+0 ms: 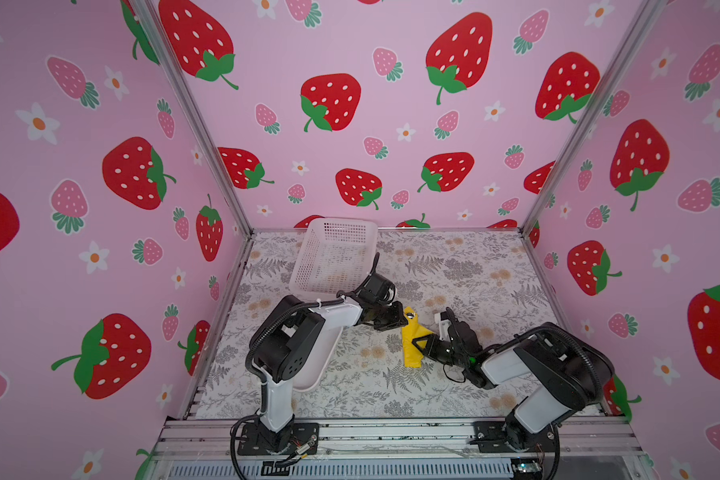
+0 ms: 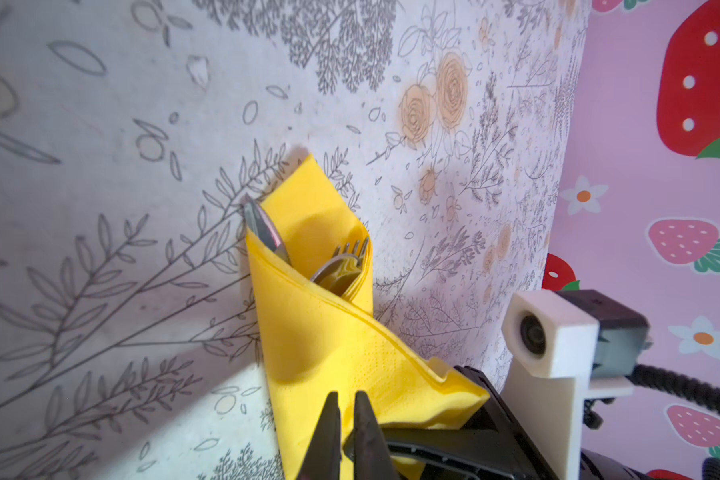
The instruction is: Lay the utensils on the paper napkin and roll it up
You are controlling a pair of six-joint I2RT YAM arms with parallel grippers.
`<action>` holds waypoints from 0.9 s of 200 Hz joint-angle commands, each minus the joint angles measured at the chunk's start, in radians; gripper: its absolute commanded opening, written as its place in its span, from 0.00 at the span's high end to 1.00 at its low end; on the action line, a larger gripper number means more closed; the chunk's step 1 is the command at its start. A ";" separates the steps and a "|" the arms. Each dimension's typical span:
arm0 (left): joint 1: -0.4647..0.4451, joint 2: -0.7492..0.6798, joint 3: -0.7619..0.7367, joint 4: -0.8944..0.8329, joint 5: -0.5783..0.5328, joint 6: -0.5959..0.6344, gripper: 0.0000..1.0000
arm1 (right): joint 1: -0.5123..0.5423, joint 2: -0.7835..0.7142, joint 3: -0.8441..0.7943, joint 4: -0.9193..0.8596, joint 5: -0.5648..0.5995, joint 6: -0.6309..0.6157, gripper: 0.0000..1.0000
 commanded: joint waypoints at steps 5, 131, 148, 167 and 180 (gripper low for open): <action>0.016 0.045 0.061 -0.038 0.002 0.033 0.89 | -0.004 0.025 -0.027 -0.059 0.012 0.019 0.87; 0.041 0.075 0.113 -0.064 0.009 0.056 0.89 | -0.004 0.040 -0.023 -0.050 0.005 0.019 0.87; 0.043 0.094 0.127 -0.072 0.008 0.056 0.89 | -0.005 0.039 -0.024 -0.052 0.006 0.018 0.87; 0.041 0.112 0.130 -0.072 0.003 0.053 0.89 | -0.004 0.040 -0.026 -0.051 0.005 0.018 0.87; 0.043 0.120 0.129 -0.072 -0.004 0.051 0.89 | -0.004 0.038 -0.026 -0.050 0.005 0.018 0.87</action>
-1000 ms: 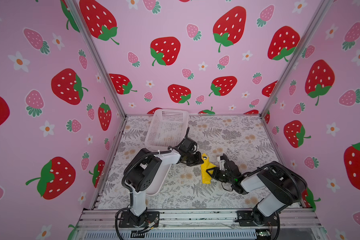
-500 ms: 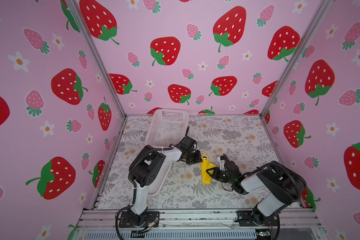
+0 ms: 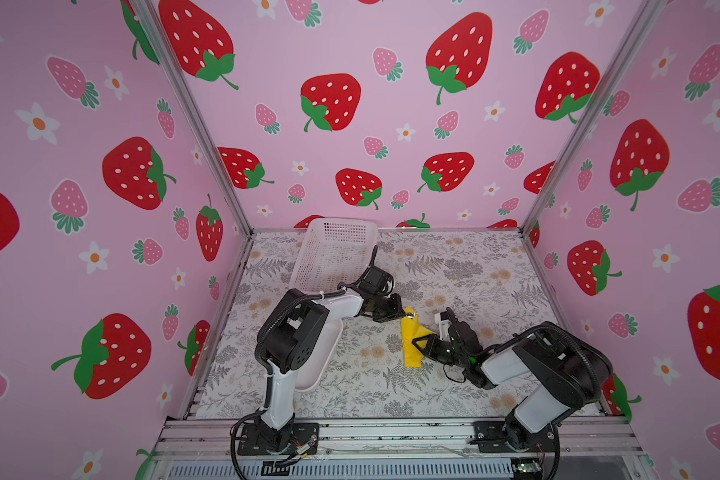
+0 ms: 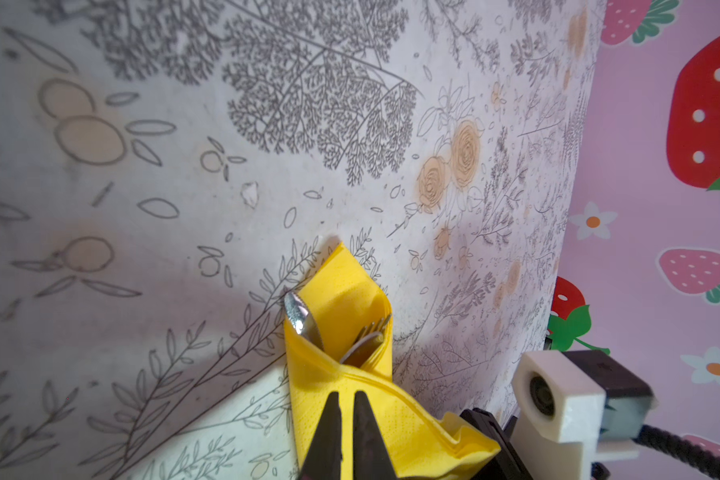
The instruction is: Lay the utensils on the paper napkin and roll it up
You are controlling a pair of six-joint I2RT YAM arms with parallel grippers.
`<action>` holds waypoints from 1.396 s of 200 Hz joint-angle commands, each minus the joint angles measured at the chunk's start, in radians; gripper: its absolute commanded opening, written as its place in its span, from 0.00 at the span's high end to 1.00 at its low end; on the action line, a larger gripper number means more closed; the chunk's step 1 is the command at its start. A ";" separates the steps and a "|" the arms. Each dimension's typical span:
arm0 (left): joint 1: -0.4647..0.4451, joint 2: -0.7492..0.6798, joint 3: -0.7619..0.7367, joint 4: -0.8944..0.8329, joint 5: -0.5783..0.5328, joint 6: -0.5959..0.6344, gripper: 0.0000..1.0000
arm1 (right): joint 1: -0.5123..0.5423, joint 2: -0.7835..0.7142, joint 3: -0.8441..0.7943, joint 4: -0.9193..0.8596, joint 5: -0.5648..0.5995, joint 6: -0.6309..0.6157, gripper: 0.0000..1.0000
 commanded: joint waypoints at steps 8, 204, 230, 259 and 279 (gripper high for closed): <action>0.004 0.046 0.027 -0.017 -0.006 0.007 0.89 | -0.003 0.025 -0.025 -0.069 0.015 0.018 0.87; -0.117 -0.300 -0.322 0.093 0.020 -0.072 0.88 | -0.003 0.011 -0.028 -0.070 0.025 0.030 0.87; -0.148 -0.292 -0.356 0.120 0.010 -0.088 0.89 | -0.003 0.007 -0.032 -0.071 0.025 0.033 0.86; -0.160 -0.267 -0.372 0.149 0.009 -0.091 0.89 | -0.003 0.006 -0.039 -0.069 0.028 0.034 0.86; -0.168 -0.243 -0.368 0.142 -0.004 -0.067 0.89 | -0.003 0.007 -0.040 -0.064 0.027 0.036 0.86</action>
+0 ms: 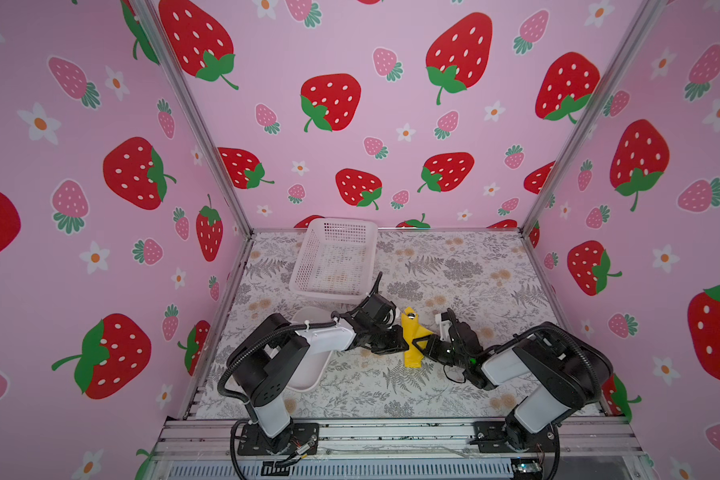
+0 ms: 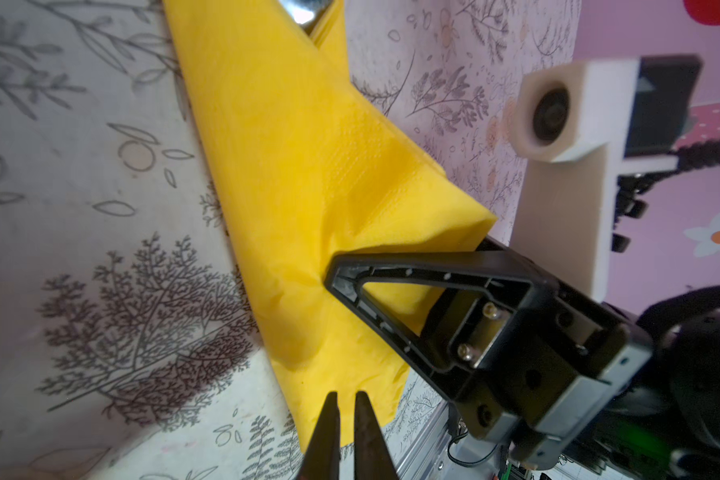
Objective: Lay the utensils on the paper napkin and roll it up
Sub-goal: 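Move the left gripper down onto the napkin's loose tail beside the right gripper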
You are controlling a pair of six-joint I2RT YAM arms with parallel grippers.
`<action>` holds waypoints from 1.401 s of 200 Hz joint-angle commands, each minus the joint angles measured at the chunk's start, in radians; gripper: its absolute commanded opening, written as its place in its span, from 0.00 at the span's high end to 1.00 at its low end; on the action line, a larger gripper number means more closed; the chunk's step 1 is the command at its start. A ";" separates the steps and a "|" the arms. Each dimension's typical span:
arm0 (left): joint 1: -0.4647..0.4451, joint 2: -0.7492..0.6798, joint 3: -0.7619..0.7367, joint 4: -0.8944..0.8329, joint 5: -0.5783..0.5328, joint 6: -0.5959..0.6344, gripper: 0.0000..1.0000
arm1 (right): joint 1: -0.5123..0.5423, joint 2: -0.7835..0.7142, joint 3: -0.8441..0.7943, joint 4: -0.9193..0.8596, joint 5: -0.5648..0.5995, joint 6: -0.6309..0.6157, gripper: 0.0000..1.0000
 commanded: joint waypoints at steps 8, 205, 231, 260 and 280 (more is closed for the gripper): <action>-0.009 0.043 -0.007 0.021 -0.023 0.018 0.89 | -0.003 0.007 -0.034 -0.072 0.024 0.014 0.86; -0.114 0.012 -0.038 0.052 -0.035 0.009 0.91 | -0.003 0.006 -0.035 -0.072 0.028 0.018 0.86; -0.118 0.038 -0.023 0.044 -0.037 0.009 0.92 | -0.004 0.004 -0.038 -0.072 0.029 0.019 0.86; -0.124 0.050 -0.018 0.024 -0.047 0.012 0.92 | -0.003 0.004 -0.038 -0.072 0.028 0.019 0.86; -0.131 0.033 -0.015 0.015 -0.056 0.019 0.92 | -0.003 0.003 -0.039 -0.072 0.028 0.019 0.86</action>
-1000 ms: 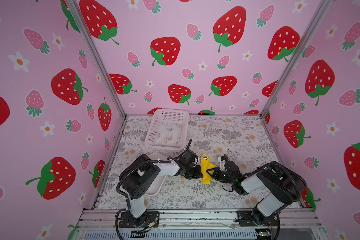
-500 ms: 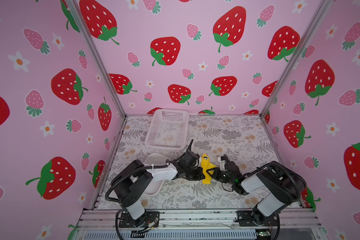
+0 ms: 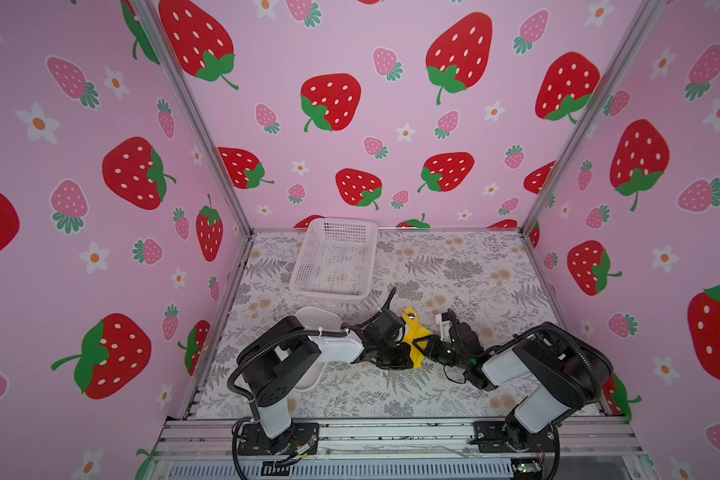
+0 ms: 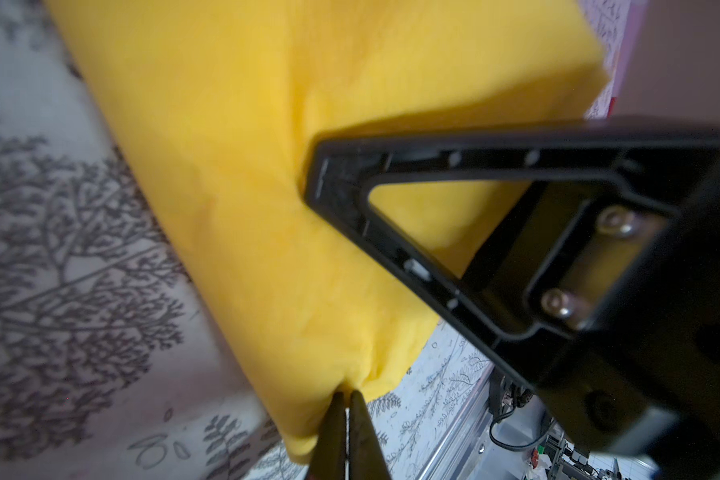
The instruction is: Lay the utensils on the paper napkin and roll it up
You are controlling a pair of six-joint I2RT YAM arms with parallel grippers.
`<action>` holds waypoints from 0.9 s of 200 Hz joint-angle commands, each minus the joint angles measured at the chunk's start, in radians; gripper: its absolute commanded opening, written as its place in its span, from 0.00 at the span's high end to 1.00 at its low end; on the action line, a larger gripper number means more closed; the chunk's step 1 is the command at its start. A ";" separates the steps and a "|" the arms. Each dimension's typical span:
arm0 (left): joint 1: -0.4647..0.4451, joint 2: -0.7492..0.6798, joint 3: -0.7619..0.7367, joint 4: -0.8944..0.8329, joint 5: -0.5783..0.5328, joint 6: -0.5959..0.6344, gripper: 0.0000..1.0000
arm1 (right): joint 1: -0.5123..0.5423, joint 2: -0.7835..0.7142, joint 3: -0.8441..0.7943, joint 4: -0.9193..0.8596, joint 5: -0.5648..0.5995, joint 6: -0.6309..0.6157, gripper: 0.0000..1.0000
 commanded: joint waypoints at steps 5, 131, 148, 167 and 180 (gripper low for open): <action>-0.012 -0.006 0.036 -0.027 -0.017 0.002 0.92 | -0.003 0.004 -0.032 -0.081 0.025 0.015 0.86; -0.022 0.055 0.111 -0.020 0.007 0.012 0.92 | -0.003 0.015 -0.032 -0.075 0.024 0.018 0.86; -0.023 0.070 0.112 -0.020 0.009 0.009 0.92 | -0.003 0.015 -0.030 -0.075 0.024 0.017 0.86; -0.025 0.084 0.112 -0.021 0.015 0.008 0.92 | -0.003 0.017 -0.030 -0.075 0.024 0.017 0.86; -0.026 0.090 0.111 -0.021 0.015 0.006 0.92 | -0.003 0.017 -0.028 -0.075 0.022 0.017 0.86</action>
